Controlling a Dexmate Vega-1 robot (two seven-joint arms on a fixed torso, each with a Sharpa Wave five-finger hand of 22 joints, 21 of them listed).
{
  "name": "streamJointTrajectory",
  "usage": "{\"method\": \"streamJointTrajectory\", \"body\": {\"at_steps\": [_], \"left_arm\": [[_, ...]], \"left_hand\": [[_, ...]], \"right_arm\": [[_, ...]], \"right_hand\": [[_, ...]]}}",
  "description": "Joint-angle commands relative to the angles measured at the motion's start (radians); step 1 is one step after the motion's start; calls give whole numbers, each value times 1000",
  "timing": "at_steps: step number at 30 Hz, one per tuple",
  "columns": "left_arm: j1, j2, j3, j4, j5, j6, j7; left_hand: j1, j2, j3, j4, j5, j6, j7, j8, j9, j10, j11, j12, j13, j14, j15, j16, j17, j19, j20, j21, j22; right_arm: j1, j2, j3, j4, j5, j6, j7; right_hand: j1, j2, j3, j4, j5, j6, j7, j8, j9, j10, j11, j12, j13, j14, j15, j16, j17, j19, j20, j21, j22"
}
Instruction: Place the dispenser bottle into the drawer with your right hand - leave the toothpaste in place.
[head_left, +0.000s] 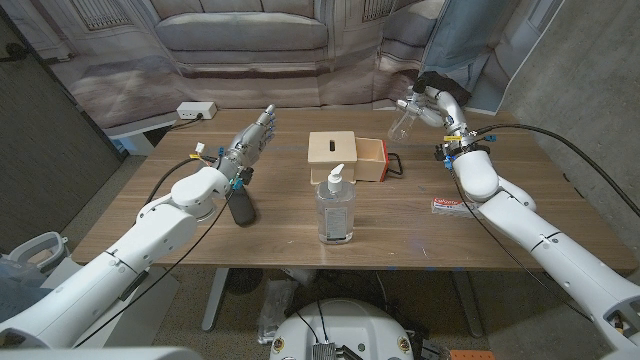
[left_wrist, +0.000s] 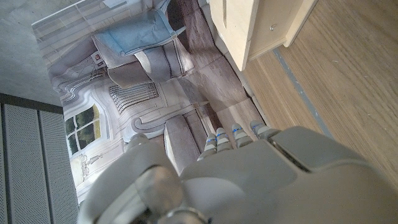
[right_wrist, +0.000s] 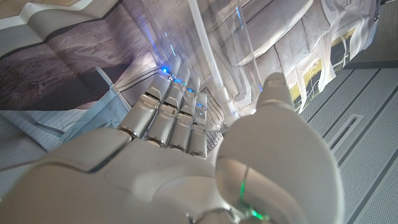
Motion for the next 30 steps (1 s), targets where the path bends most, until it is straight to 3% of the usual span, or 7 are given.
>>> {"method": "streamJointTrajectory", "body": {"at_steps": [1,30], "left_arm": [[33,10,-20,-24,-3,-6,16],[46,-2,-29,-23,4,-19,30]], "left_hand": [[5,5,-7,2,-2,0,-1,-2,5,0,0,-1,4,-2,0,-1,3,7,-11,2,2],[7,7,-12,3,-3,0,-1,-2,5,-2,-1,-2,4,-2,1,-1,3,6,-11,1,2]], "right_arm": [[20,8,-17,5,-11,6,18],[82,44,-65,57,-36,42,47]], "right_hand": [[132,160,7,-3,-6,93,-83,8,5,30,-20,4,2,10,-89,7,1,10,-94,7,3],[176,178,28,-22,-23,120,-95,9,5,54,-34,4,2,25,-103,7,2,6,-96,8,3]]}}
